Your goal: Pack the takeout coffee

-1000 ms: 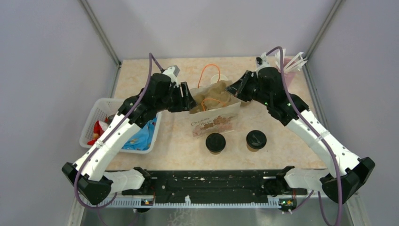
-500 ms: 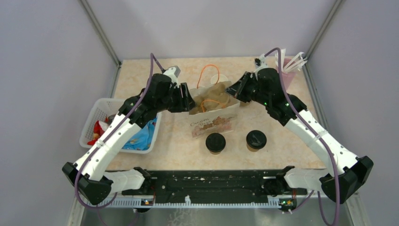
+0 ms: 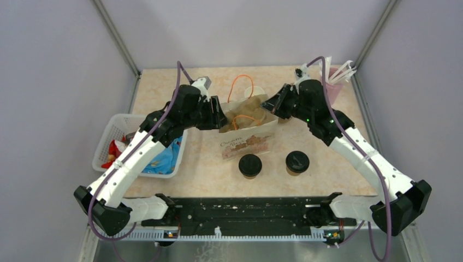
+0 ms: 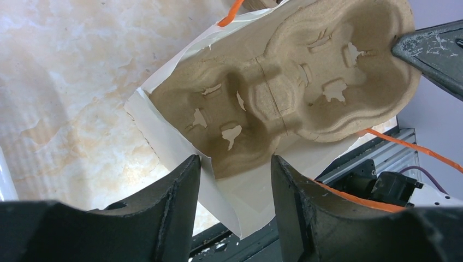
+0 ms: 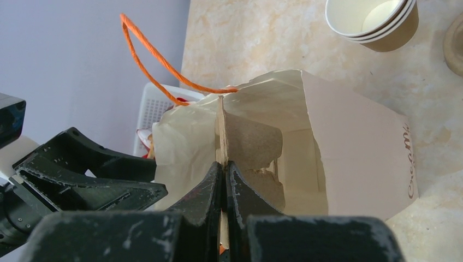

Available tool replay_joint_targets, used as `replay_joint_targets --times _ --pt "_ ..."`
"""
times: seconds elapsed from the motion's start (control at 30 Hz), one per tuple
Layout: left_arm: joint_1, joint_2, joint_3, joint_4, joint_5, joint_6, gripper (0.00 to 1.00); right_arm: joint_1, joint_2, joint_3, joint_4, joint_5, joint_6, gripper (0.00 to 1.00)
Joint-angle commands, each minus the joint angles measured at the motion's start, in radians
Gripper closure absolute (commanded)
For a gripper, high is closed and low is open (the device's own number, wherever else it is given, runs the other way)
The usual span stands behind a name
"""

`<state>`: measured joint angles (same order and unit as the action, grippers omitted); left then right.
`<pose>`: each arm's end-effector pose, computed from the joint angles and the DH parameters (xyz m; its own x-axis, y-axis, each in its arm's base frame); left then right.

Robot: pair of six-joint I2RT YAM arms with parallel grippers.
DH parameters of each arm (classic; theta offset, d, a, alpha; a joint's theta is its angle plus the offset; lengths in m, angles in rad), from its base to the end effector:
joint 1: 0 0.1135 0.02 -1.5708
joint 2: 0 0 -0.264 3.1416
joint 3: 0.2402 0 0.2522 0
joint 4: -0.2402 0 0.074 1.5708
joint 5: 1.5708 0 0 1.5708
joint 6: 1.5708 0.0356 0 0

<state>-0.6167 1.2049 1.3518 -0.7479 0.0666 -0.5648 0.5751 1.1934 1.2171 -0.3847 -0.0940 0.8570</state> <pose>0.2021 -0.1462 0.3933 -0.7225 -0.1424 -0.6765 0.2784 0.8358 -0.4732 0.2236 0.1489 0.3861 -0.6591 0.4696 -0.5874 -0.1787 0.6609 0.7289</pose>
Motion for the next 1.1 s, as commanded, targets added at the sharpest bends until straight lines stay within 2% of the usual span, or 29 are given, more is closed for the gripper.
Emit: replay_joint_targets --times 0.0,0.07,0.1,0.2,0.27,0.37,0.5,0.67,0.77,0.9,0.97,1.07 --pt "0.002 -0.001 -0.002 0.051 0.009 0.02 0.44 -0.01 0.001 0.002 0.06 -0.026 0.014 1.0" --pt "0.002 -0.001 -0.002 0.053 0.008 0.02 0.44 -0.013 0.001 -0.001 0.062 -0.025 0.016 1.0" --pt "0.003 -0.001 -0.004 0.055 0.006 0.019 0.44 -0.015 0.003 -0.003 0.059 -0.022 0.015 0.96" --pt "0.002 -0.001 -0.006 0.055 0.005 0.015 0.43 -0.044 0.017 0.041 -0.054 -0.007 -0.061 0.59" --pt "0.003 0.003 -0.002 0.048 0.009 0.008 0.42 -0.053 0.012 0.12 -0.199 0.023 -0.132 0.41" --pt "0.003 0.009 0.021 0.026 0.015 -0.005 0.41 -0.055 0.005 0.266 -0.371 0.047 -0.216 0.29" --pt "0.002 0.021 0.057 -0.018 -0.017 -0.008 0.35 -0.053 -0.006 0.402 -0.568 0.14 -0.348 0.26" --pt "0.004 0.062 0.089 -0.062 -0.032 -0.01 0.36 -0.054 -0.07 0.377 -0.721 0.291 -0.533 0.22" --pt "0.007 0.072 0.094 -0.064 -0.048 -0.01 0.38 -0.054 -0.112 0.332 -0.792 0.312 -0.556 0.17" --pt "0.013 0.102 0.131 -0.081 -0.058 0.001 0.45 -0.054 -0.119 0.278 -0.691 0.223 -0.482 0.13" --pt "0.014 0.12 0.155 -0.098 -0.075 0.006 0.46 -0.054 -0.065 0.31 -0.623 0.179 -0.41 0.11" --pt "0.014 0.135 0.158 -0.111 -0.105 0.005 0.49 -0.026 0.062 0.391 -0.586 0.191 -0.356 0.09"
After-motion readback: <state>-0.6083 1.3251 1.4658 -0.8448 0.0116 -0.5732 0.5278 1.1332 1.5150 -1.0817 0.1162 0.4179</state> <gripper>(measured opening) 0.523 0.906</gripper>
